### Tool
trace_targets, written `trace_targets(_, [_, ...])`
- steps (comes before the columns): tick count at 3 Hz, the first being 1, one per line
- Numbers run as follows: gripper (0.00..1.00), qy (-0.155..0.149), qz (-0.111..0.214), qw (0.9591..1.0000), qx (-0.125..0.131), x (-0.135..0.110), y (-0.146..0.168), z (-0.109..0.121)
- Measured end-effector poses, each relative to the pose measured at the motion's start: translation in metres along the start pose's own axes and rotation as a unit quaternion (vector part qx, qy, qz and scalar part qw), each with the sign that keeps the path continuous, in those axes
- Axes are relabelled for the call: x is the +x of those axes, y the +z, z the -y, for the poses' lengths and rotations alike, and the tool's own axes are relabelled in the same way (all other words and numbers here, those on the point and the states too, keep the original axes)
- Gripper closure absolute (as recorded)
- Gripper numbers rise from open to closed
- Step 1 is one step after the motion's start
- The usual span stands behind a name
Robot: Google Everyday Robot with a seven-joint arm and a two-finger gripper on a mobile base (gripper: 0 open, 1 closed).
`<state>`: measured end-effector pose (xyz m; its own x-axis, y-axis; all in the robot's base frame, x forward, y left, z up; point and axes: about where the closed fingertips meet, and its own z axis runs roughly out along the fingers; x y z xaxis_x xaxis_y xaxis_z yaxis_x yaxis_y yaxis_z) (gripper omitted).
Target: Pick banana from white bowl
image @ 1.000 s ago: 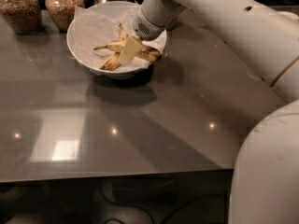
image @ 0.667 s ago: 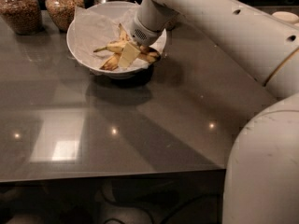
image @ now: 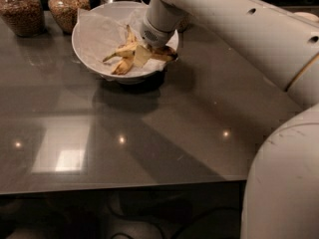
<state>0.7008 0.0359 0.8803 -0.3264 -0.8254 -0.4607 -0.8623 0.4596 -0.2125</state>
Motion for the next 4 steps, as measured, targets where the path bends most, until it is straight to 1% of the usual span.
trace_targets(1, [0.93, -0.006, 0.020, 0.9996, 0.017, -0.010, -0.025, 0.002])
trace_targets(2, [1.00, -0.011, 0.049, 0.9984, 0.028, -0.015, -0.055, 0.001])
trace_targets(3, [1.00, -0.023, 0.103, 0.9940, 0.029, -0.013, -0.089, -0.007])
trace_targets(4, [1.00, -0.041, 0.169, 0.9848, 0.008, -0.001, -0.118, -0.027])
